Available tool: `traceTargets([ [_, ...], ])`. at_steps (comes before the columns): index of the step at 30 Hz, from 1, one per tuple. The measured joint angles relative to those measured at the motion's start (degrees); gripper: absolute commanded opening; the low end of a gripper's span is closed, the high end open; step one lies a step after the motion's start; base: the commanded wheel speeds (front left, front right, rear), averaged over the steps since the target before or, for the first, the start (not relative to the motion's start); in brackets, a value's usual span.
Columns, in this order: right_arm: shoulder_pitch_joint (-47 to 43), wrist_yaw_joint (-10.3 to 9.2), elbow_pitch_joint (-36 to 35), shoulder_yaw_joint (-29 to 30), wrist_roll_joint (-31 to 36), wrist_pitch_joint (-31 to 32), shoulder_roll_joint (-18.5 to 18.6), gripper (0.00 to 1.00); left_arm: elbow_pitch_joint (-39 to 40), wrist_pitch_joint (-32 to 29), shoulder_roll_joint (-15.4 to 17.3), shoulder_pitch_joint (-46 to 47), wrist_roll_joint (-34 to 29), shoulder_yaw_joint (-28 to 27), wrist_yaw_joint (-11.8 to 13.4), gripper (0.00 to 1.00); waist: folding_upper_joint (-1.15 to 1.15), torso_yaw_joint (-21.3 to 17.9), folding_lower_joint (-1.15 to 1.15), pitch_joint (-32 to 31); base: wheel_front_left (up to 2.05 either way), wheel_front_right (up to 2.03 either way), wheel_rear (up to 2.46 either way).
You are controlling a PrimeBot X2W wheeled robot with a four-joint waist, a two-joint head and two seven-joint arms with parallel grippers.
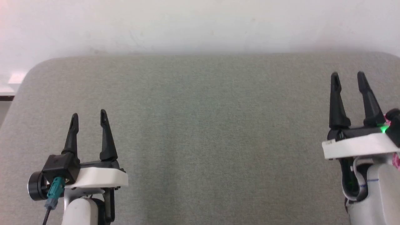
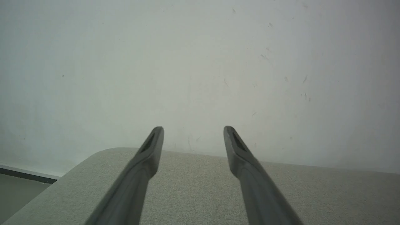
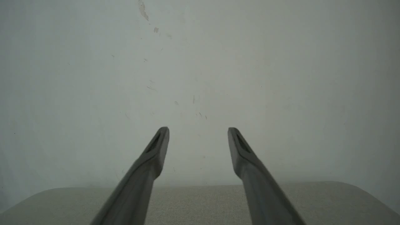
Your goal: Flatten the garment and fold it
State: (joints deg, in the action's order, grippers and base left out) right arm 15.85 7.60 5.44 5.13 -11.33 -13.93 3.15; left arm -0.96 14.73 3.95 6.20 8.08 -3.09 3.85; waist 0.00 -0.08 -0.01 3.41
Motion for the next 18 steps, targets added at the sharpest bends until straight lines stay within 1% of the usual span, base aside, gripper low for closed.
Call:
traceTargets([
  [4,-3.6,0.00,-0.1,0.0,-1.7,-0.5,-0.1,1.00,-1.0,0.0,0.0,0.0,-0.8,0.2,0.3,1.00,0.00,1.6,0.00,-1.7,0.00,0.00,0.00],
  [9,-8.2,0.00,-0.7,-0.6,-1.1,-0.8,-0.1,1.00,-2.8,0.0,-0.2,-0.2,-1.0,1.4,0.3,1.00,0.00,2.8,0.00,-3.2,0.00,0.00,0.00],
  [18,-15.4,0.00,-0.9,0.0,-0.5,-0.8,-0.1,1.00,-7.9,0.0,-0.5,-1.4,-0.2,4.0,0.3,1.00,0.00,3.5,0.01,-5.1,0.00,0.00,0.00],
])
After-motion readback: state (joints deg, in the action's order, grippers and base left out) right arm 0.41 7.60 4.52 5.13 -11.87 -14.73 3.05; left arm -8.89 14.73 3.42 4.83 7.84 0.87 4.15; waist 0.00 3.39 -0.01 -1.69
